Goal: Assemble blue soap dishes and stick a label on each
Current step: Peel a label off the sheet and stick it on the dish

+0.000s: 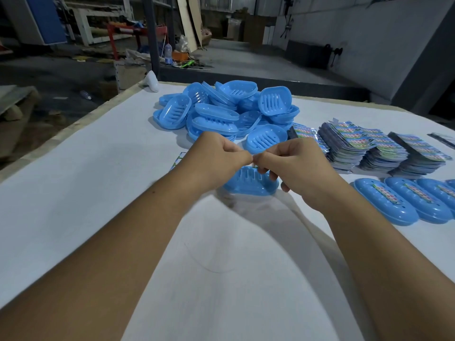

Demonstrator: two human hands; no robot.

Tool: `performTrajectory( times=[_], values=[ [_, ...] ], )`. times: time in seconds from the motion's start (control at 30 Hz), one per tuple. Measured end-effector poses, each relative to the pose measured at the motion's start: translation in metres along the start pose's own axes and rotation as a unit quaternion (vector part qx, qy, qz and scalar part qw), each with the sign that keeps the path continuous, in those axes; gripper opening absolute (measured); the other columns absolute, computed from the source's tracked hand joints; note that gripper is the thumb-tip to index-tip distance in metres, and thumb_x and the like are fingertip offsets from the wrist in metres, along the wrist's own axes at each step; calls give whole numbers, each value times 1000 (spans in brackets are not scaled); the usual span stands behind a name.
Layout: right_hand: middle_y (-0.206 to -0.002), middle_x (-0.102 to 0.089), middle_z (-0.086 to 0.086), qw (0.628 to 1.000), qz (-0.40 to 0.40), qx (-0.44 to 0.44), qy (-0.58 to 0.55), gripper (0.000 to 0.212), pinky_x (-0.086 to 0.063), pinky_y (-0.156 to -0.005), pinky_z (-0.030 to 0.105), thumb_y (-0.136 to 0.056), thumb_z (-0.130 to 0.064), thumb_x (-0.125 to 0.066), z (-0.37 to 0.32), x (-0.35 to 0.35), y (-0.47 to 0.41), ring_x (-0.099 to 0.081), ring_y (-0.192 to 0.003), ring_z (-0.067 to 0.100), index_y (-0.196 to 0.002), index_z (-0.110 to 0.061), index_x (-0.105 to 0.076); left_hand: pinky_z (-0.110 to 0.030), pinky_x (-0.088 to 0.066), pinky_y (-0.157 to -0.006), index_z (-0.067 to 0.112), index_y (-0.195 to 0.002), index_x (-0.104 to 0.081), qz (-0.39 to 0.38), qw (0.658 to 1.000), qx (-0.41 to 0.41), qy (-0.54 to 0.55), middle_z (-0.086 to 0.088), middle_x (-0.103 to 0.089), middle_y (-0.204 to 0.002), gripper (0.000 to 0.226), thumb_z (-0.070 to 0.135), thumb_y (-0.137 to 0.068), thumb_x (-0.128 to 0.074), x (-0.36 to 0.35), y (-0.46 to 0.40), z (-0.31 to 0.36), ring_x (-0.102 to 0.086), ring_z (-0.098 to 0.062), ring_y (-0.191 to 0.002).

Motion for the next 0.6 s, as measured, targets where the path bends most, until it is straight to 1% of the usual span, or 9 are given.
performTrajectory(
  times=[0.1, 0.17, 0.2, 0.23, 0.3, 0.37, 0.4, 0.53, 0.6],
  values=[
    [-80, -72, 19, 1000, -15, 20, -11, 22, -41, -44, 28, -84, -28, -77, -2, 0, 1, -53, -59, 14, -72, -10, -78, -29, -35, -60, 2, -91, -72, 10, 1000, 13, 12, 2, -46, -65, 40, 40, -81, -74, 1, 0, 0, -39, -10, -60],
    [-82, -74, 14, 999, -25, 37, -16, 23, -42, -44, 27, -90, -28, -75, -4, -1, 1, -53, -58, 11, -78, -9, -79, -26, -33, -55, 11, -82, -77, 17, 1000, 18, 17, 9, -42, -52, 33, 44, -79, -78, 4, 1, 1, -36, -7, -46],
    [-83, -75, 10, 998, -31, 44, -18, 23, -42, -44, 26, -93, -28, -72, -5, -1, 1, -53, -58, 9, -81, -10, -79, -25, -34, -54, 18, -79, -80, 17, 999, 19, 22, 16, -46, -47, 28, 46, -78, -80, 5, 1, 1, -41, -4, -42],
    [-84, -76, 5, 998, -37, 49, -22, 23, -43, -44, 24, -96, -28, -69, -5, -2, 2, -54, -58, 7, -84, -11, -80, -24, -37, -56, 24, -76, -81, 16, 999, 17, 31, 20, -56, -49, 25, 49, -77, -81, 6, 2, 2, -50, 3, -45],
    [-86, -78, 0, 997, -47, 54, -29, 23, -45, -45, 22, -100, -27, -64, -6, -4, 3, -54, -58, 7, -89, -13, -80, -23, -45, -67, 31, -77, -82, 14, 998, 16, 51, 21, -73, -71, 22, 53, -75, -83, 9, 2, 1, -64, 12, -70],
    [-86, -78, -1, 997, -46, 51, -30, 23, -45, -44, 21, -100, -26, -64, -6, -5, 2, -55, -57, 6, -88, -15, -80, -24, -49, -77, 30, -79, -83, 15, 998, 19, 56, 17, -77, -81, 21, 50, -75, -83, 10, 2, -1, -68, 4, -87],
    [-84, -78, -2, 998, -37, 42, -29, 22, -45, -44, 21, -98, -26, -65, -5, -4, 1, -55, -56, 5, -86, -16, -81, -22, -49, -76, 29, -78, -83, 22, 998, 22, 56, 15, -77, -80, 18, 47, -76, -84, 10, 1, -1, -68, 3, -85],
    [-76, -75, 5, 999, 43, -5, -21, 20, -42, -41, 22, -86, -29, -75, 6, 12, -3, -53, -51, 6, -72, -15, -80, -10, -42, -44, 23, -73, -79, 60, 995, 43, 64, 18, -62, -51, 16, 38, -77, -82, 15, -2, -5, -52, 6, -47],
    [-73, -74, 5, 998, 58, -12, -16, 21, -41, -40, 22, -83, -31, -79, 8, 17, -4, -52, -50, 5, -69, -14, -79, -10, -39, -38, 20, -71, -77, 69, 994, 53, 71, 19, -55, -46, 19, 38, -78, -82, 16, -3, -7, -48, 5, -41]
  ],
)
Point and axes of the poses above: each hand's wrist, its own y-axis away from the middle knuckle, its own x-axis out of the back of the hand, z = x × y, the point moved 8 cm from there along -y, towards the middle knuckle
